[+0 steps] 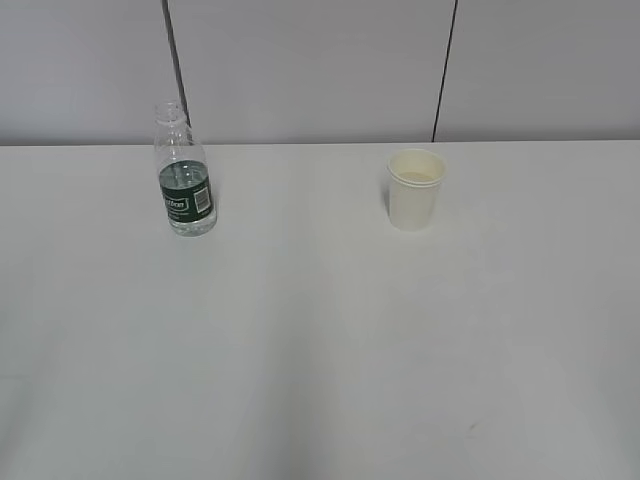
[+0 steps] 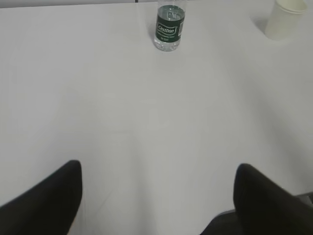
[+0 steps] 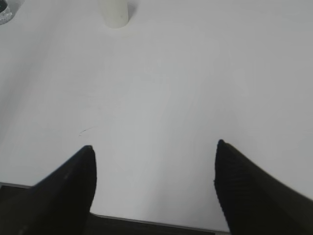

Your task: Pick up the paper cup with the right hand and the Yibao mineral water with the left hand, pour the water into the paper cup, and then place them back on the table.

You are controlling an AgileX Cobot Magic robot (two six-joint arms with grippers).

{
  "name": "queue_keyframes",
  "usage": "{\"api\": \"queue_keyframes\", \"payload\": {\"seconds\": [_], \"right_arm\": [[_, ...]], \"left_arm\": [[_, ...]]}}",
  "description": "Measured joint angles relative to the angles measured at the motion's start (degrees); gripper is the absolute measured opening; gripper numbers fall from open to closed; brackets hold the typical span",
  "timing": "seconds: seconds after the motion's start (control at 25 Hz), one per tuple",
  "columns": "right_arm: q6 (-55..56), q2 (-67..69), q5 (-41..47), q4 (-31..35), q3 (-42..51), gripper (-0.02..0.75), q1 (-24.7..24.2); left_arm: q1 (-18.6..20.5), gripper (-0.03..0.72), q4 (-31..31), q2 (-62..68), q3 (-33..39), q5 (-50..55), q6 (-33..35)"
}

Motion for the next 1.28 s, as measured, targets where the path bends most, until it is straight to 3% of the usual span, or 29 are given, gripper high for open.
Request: {"api": "queue_keyframes", "payload": {"seconds": [0.28,0.6,1.28], "right_arm": [[0.0,0.0,0.0,0.0,0.0,0.585,-0.4],[-0.1,0.0,0.0,0.0,0.0,0.585,-7.1],[-0.2,0.0,-0.1,0.0,0.0,0.585,-7.3]], "left_arm": [[0.0,0.575,-2.0,0.0,0.0,0.0,0.0],[2.0,0.575,-2.0,0.0,0.0,0.0,0.0],[3.4,0.575,-2.1,0.0,0.0,0.0,0.0]]}}
